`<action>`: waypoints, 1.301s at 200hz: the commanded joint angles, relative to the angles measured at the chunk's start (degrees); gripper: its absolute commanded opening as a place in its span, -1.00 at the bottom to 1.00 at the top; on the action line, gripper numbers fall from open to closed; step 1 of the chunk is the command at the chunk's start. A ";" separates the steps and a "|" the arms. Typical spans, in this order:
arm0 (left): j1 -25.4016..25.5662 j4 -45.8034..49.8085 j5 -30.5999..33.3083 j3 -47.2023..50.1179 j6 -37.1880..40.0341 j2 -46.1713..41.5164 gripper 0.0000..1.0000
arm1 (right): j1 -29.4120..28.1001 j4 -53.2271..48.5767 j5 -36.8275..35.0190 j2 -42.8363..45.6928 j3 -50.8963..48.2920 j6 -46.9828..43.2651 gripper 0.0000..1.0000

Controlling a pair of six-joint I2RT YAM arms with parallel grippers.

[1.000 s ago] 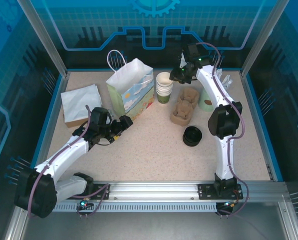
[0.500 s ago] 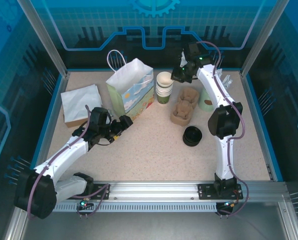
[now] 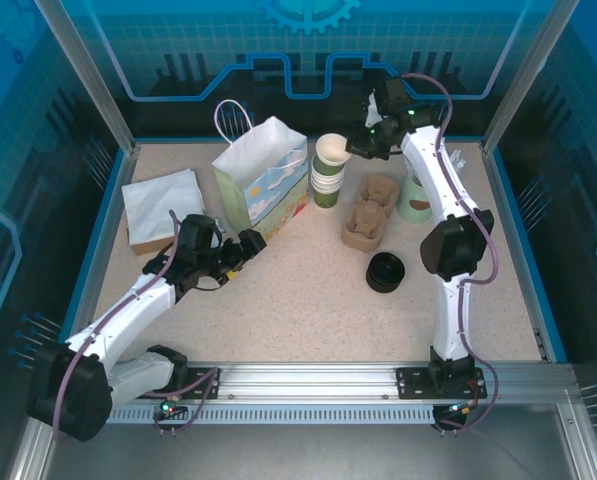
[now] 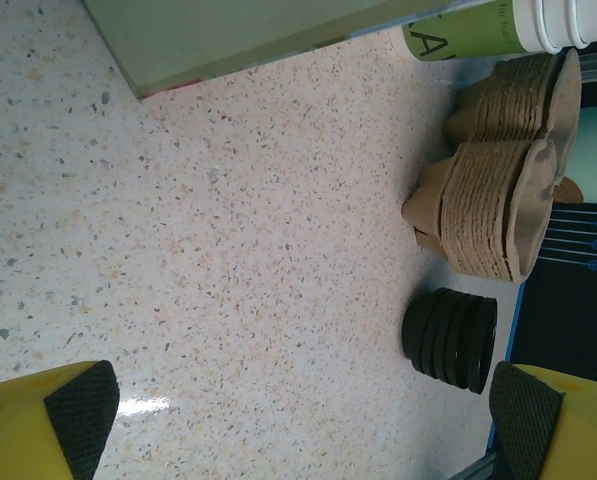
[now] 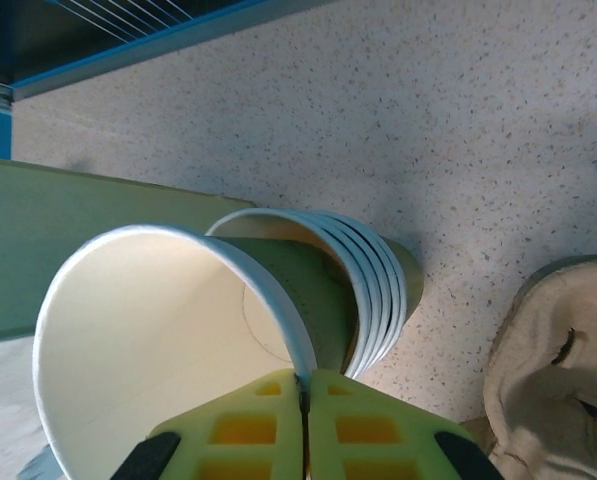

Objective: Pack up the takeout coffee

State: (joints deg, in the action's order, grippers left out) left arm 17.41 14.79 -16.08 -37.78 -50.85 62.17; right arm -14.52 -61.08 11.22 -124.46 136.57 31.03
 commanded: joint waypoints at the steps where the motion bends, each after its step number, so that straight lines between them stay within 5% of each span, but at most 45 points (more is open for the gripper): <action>1: 0.34 0.62 -2.26 -1.86 0.49 -1.35 0.97 | 0.90 -1.90 1.56 5.70 2.45 -1.27 -0.86; 58: 1.56 -1.81 -5.14 -1.20 -1.16 -1.95 0.97 | 0.13 -1.85 2.01 18.56 -8.25 -3.24 -0.86; 154: 6.10 -7.83 -4.78 4.22 -6.42 -1.45 0.97 | -5.60 11.02 4.25 51.26 -60.54 -0.26 -0.85; 203: 7.80 -8.34 -3.29 4.34 -6.72 -0.49 0.97 | -12.94 18.52 -1.83 51.79 -75.66 2.58 -0.84; 260: 9.04 -7.90 -2.12 2.81 -6.46 0.74 0.97 | -16.54 22.04 -4.08 43.27 -75.28 1.25 -0.84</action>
State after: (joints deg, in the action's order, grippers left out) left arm 25.85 7.18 -19.35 -33.63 -57.08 62.30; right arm -29.67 -42.15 8.99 -78.50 59.99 32.56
